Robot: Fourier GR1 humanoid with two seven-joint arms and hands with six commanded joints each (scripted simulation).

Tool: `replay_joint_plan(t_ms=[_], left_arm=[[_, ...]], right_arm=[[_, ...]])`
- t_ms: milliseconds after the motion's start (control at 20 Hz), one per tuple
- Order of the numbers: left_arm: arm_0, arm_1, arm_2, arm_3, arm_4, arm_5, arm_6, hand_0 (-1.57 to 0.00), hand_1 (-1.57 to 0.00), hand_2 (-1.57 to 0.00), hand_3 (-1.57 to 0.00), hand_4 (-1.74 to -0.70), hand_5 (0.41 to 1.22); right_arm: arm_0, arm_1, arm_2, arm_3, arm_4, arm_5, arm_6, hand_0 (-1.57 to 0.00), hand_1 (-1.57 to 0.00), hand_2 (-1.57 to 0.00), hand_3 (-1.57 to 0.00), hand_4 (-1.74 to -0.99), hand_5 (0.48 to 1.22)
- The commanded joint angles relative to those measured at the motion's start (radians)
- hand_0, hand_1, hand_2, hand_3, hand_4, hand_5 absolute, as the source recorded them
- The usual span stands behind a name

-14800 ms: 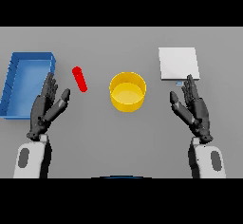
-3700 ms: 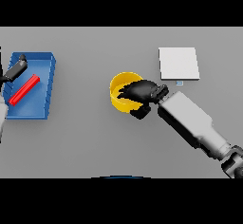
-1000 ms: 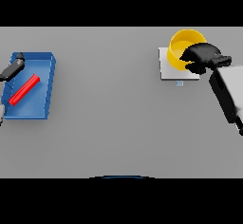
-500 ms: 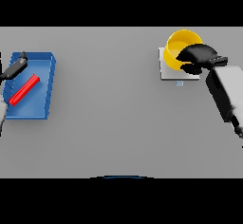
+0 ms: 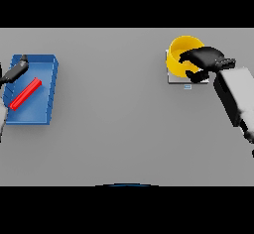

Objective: Pick up the red beaker and tilt it to pour out 1 green nut into yellow bowl. Pick up the yellow bowl and place it on the metallic measuring scale.

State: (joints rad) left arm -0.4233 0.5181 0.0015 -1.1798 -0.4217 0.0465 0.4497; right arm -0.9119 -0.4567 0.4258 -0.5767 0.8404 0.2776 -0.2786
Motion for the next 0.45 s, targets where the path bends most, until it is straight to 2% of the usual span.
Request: replay_joint_plan(t_ms=[0, 150, 400], left_arm=[[0.008, -0.001, 0.001, -0.008, 0.0, 0.004, -0.007, 0.0, 0.0, 0.0, 0.0, -0.72, 0.664], [0.0, 0.004, 0.001, -0.008, -0.001, 0.001, 0.0, 0.0, 0.0, 0.0, 0.0, -0.72, 0.664], [-0.004, 0.002, -0.001, -0.015, -0.005, 0.005, 0.001, 0.0, 0.0, 0.0, 0.0, -0.73, 0.665]], right_arm=[[0.0, -0.01, -0.004, 0.002, -0.004, 0.001, -0.018, -0.13, -0.12, -0.16, -0.36, -1.542, 0.838], [0.006, -0.001, -0.006, 0.009, -0.007, -0.001, -0.012, -0.07, -0.06, -0.08, -0.27, -1.523, 0.798], [-0.001, -0.002, -0.013, 0.016, -0.009, 0.022, 0.038, -0.02, -0.02, -0.03, -0.15, -1.478, 0.738]])
